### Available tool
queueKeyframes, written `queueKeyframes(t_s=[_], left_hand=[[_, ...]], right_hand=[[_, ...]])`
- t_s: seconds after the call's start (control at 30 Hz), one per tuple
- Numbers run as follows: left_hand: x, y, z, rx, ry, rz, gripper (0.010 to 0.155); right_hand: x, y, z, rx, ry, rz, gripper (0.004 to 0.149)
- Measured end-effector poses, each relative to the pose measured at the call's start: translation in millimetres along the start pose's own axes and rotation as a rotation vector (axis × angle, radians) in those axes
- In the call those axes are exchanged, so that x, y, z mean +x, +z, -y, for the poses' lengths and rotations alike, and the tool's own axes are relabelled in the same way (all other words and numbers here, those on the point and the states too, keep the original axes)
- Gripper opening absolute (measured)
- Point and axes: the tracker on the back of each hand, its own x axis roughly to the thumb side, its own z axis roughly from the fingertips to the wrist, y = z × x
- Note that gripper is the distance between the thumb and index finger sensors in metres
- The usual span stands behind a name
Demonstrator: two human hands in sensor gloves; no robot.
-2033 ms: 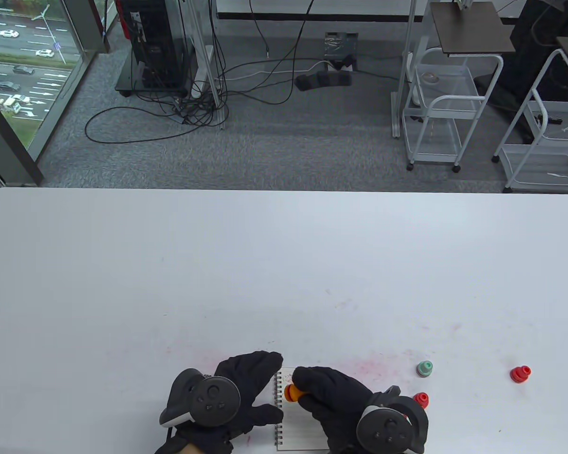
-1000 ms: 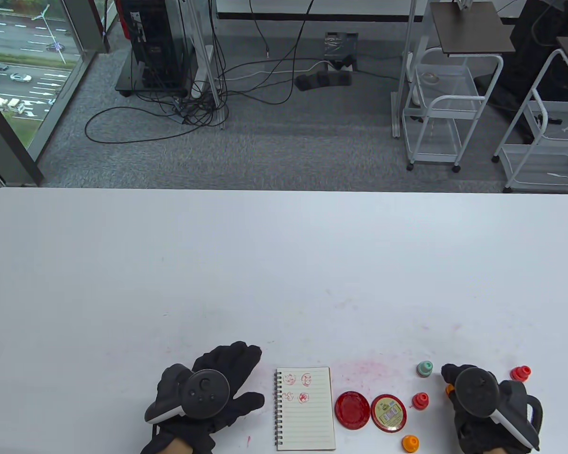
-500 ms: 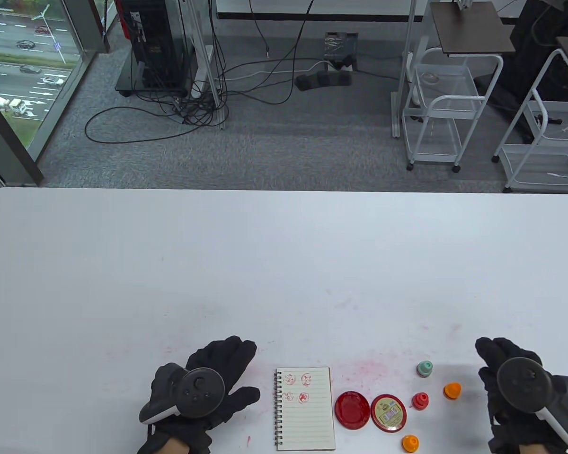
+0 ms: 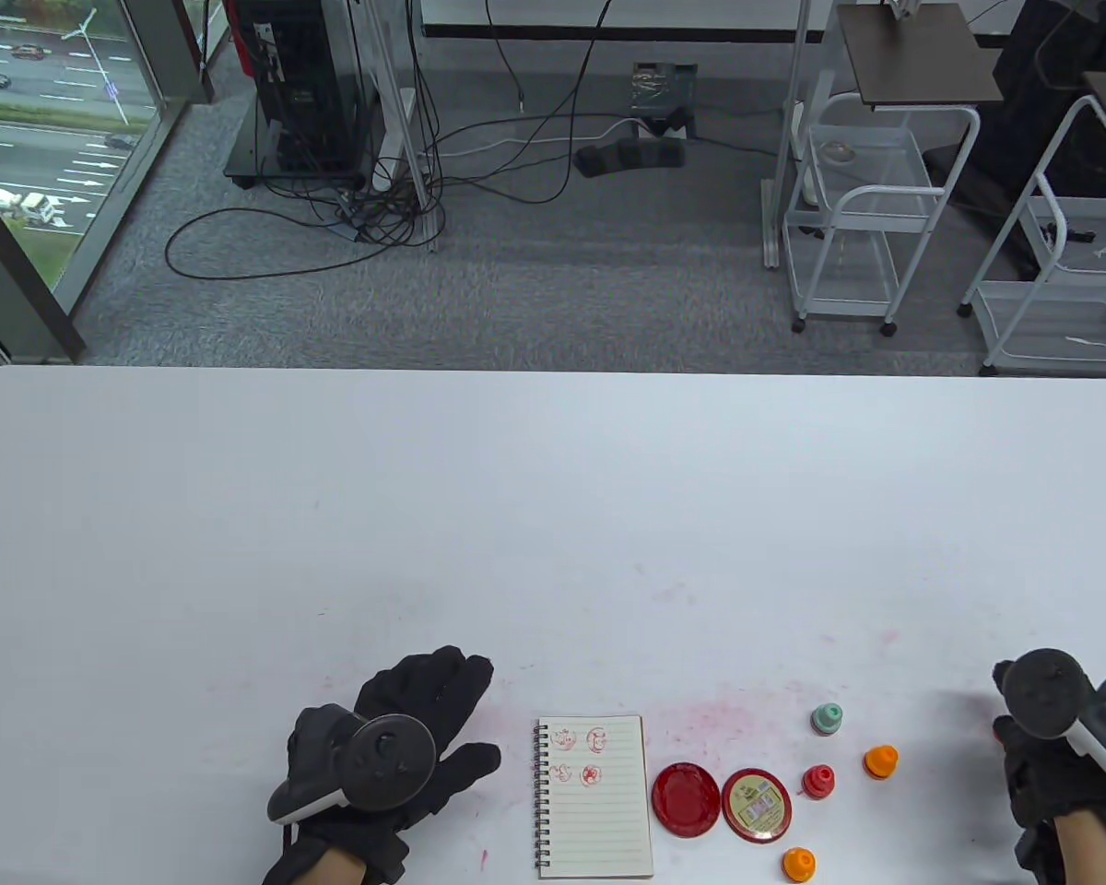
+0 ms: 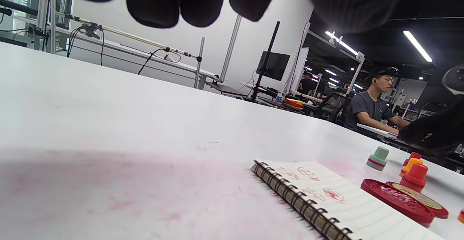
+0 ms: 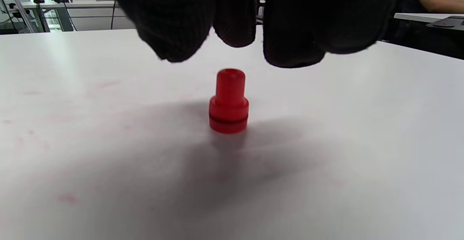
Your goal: Stamp reward stamp onto notebook
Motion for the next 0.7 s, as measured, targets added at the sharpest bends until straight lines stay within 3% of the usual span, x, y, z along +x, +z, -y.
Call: queueKeyframes(t_s=[0.2,0.37,0.47,0.7], left_hand=[[10,4,-4,0.011,-0.049,0.017,0.082],[4,5,-1,0.006,-0.012,-0.012,0.081],[-2,4,2,-0.014,0.01,-0.036,0.08],[0,3,3,-0.008,0.018,-0.031,0.079]], right_hand=[[-8,-12,-18,0.011,0.009,-0.02,0.06],[-4,-13,-27,-0.123,0.101,0.041,0.048],[0,-3,-15,-0.168,0.101,0.075,0.047],[29,38,40,-0.328,-0.162,0.271,0.046]])
